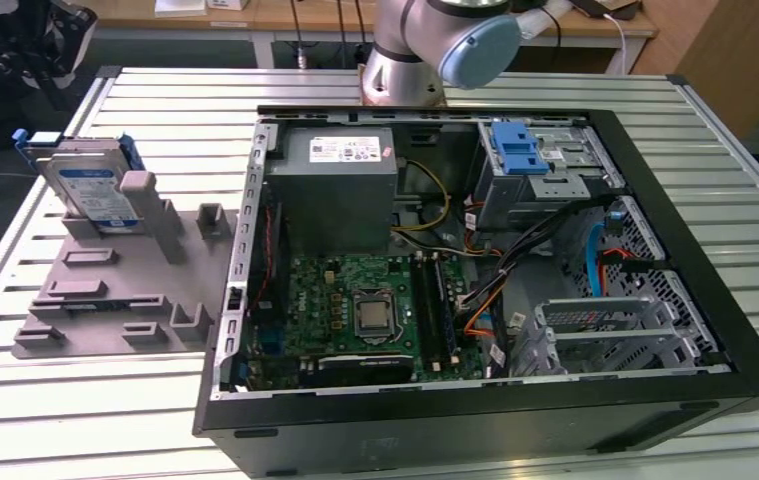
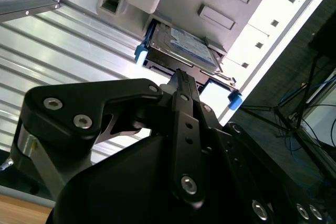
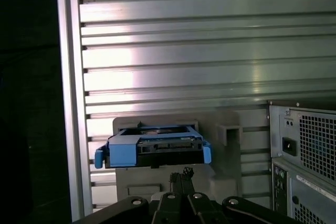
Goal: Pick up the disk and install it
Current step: 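Reach for the disk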
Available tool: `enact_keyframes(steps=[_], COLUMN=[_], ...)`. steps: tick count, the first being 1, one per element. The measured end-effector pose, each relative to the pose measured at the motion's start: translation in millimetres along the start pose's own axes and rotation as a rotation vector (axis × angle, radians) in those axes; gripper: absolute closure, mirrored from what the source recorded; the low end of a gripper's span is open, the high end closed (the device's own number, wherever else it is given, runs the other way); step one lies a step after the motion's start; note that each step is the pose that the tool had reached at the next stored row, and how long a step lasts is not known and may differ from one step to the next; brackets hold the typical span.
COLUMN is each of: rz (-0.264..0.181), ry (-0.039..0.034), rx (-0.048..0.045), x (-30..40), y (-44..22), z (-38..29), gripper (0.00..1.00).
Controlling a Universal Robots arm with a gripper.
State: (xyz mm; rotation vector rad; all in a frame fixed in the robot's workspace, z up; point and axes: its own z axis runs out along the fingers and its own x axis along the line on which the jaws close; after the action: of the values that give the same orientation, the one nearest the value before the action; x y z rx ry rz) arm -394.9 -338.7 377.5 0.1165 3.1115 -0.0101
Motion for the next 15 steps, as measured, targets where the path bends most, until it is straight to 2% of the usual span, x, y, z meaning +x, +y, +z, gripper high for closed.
enact_keyframes(steps=[8, 15], rz=[0.000, 0.000], ry=[0.0000, -0.0001], rx=[0.0000, -0.0001], x=[2.1, 12.8], y=[0.0, 2.2], z=[0.1, 0.6], gripper=[0.89, 0.89])
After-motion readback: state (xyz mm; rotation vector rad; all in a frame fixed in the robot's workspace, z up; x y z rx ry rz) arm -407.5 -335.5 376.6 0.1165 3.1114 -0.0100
